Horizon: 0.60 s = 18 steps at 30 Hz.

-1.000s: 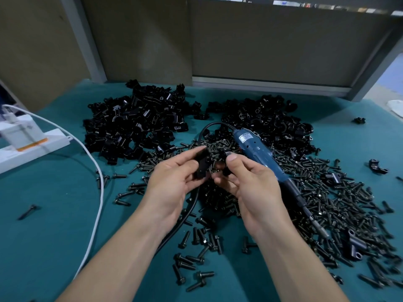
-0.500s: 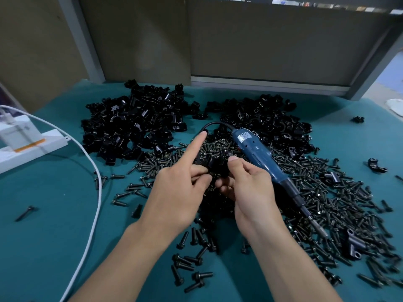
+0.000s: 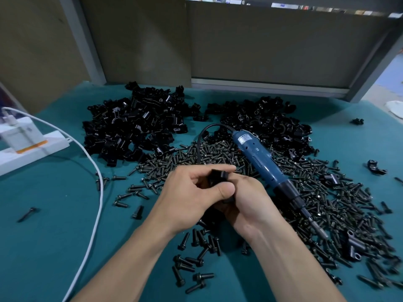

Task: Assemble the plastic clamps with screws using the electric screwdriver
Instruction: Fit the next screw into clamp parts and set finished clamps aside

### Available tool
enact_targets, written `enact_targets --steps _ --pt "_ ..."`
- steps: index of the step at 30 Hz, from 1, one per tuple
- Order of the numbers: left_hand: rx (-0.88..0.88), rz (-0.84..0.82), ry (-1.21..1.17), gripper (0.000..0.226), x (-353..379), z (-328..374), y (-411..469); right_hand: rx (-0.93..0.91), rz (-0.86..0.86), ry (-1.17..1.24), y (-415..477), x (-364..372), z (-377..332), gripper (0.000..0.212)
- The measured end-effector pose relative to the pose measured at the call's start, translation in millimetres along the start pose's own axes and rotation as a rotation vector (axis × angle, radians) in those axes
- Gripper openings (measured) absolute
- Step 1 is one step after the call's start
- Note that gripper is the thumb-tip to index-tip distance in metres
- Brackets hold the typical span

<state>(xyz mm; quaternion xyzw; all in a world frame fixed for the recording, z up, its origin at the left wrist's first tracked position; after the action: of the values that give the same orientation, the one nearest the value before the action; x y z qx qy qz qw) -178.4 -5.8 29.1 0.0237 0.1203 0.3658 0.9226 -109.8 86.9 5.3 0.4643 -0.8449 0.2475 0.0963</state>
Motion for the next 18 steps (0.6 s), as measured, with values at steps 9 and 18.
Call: enact_targets --steps 9,18 --pt "-0.021 0.155 0.080 0.014 -9.3 -4.1 -2.8 -0.227 0.244 -0.023 8.6 -21.9 -15.4 0.024" --pt "-0.224 0.173 -0.291 0.025 -12.4 -16.7 4.0 -0.221 0.137 0.031 6.3 -28.4 -27.1 0.023"
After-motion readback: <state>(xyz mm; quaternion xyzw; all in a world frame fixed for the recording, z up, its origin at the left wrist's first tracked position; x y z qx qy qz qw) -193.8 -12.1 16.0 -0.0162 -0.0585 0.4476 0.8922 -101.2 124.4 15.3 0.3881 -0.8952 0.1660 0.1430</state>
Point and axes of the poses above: each hand's wrist, its own y-axis towards the middle knuckle, its own x-axis out of the palm, z = x × y, the point moved 7 cm from there along y, towards the middle knuckle, and after that the axes turned 2 degrees about -x, right-handed, at the moved point
